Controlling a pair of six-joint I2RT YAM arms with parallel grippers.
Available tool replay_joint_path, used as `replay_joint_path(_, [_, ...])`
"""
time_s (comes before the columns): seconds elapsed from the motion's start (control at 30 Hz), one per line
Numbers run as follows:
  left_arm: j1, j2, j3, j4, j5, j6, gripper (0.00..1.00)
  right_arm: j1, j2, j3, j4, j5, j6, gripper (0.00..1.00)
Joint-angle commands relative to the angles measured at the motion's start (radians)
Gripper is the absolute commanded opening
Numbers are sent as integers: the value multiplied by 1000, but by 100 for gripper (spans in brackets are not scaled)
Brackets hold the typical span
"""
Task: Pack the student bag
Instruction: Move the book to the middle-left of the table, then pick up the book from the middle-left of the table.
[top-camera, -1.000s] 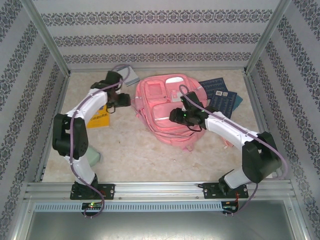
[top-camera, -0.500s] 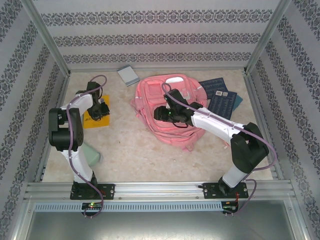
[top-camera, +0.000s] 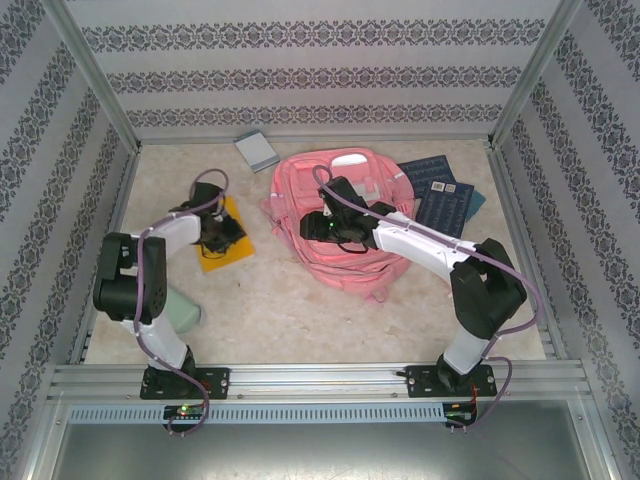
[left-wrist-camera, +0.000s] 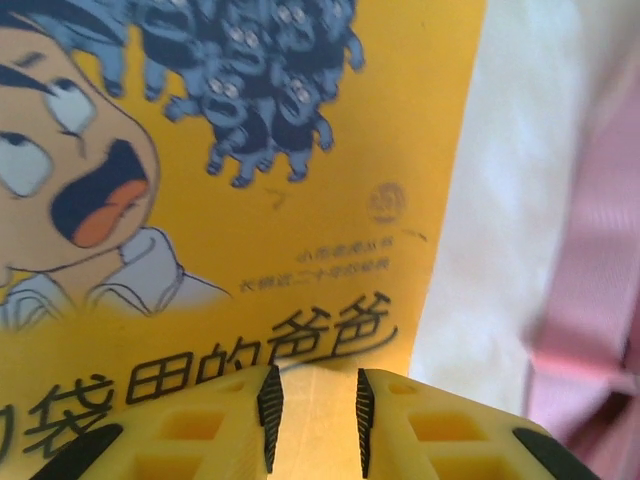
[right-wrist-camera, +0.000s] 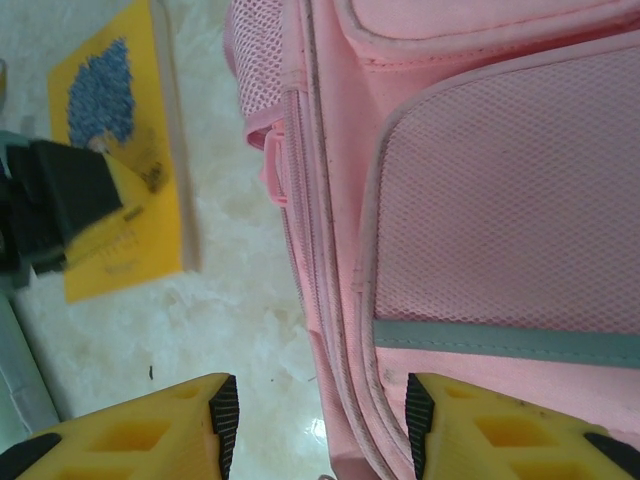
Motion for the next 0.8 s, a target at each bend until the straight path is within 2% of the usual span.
replay_joint_path(0.0, [-125, -32, -93, -12, 34, -187, 32, 20, 31, 41, 14, -22, -22, 49])
replay_joint_path(0.1, [-191, -108, -107, -32, -30, -233, 35, 39, 52, 58, 12, -21, -28, 49])
replay_joint_path(0.17, [-194, -164, -117, -59, -59, -234, 42, 52, 69, 67, 13, -22, -27, 49])
replay_joint_path(0.4, [-178, -304, -79, -238, -251, -76, 66, 102, 159, 147, 16, -28, -34, 48])
replay_joint_path(0.47, [-159, -313, -83, -269, -301, -24, 67, 119, 193, 185, 8, -24, -44, 48])
replay_joint_path(0.57, [-102, -315, -99, -281, -289, 57, 68, 139, 252, 241, -11, -17, -53, 47])
replay_joint_path(0.67, [-12, -310, -139, -229, -166, 88, 68, 151, 313, 287, -28, -10, -52, 45])
replay_joint_path(0.77, [44, -313, -183, -159, -119, 102, 67, 153, 363, 312, -29, -8, -48, 44])
